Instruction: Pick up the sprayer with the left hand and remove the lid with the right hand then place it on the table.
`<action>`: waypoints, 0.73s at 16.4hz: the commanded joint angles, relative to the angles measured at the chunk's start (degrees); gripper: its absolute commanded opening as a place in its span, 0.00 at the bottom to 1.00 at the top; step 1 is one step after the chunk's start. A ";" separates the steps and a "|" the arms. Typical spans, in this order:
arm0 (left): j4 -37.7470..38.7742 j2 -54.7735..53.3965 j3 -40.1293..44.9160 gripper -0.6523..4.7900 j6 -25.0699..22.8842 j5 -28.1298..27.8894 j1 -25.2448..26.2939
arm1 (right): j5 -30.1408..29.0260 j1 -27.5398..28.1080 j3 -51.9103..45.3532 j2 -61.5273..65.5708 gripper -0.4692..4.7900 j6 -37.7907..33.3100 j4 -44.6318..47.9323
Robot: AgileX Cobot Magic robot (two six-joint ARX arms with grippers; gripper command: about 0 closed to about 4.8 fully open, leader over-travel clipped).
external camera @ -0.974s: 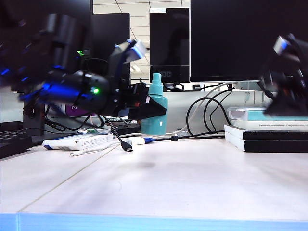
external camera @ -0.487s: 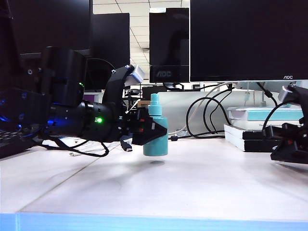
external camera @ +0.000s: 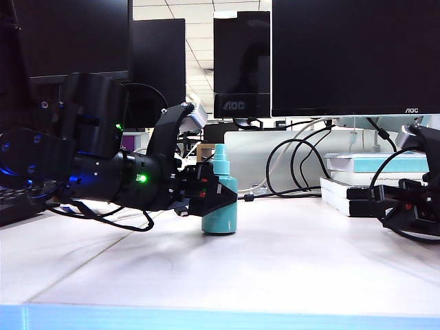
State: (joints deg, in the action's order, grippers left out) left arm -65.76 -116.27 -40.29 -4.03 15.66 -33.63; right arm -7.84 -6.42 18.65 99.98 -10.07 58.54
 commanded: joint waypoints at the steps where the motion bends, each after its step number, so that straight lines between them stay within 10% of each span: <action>1: -0.83 0.33 -0.15 1.00 0.57 -0.15 0.07 | 0.44 0.00 -0.11 0.17 0.54 -2.03 1.01; 4: -1.27 1.03 -0.15 1.00 2.58 -0.11 -0.04 | 0.39 0.00 -0.11 0.07 1.00 -2.49 4.81; 8: -0.11 8.66 -0.13 1.00 -0.42 -5.25 0.04 | 0.42 0.02 -0.11 -2.78 1.00 -4.74 12.85; 12: 19.89 29.86 -0.11 1.00 -2.19 -13.62 1.18 | 0.50 0.02 -0.11 -19.45 1.00 -4.96 9.84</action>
State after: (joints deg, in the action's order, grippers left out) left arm -50.94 -90.56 -40.32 -5.76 4.25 -32.60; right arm -7.53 -6.39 18.39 84.79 -14.74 68.73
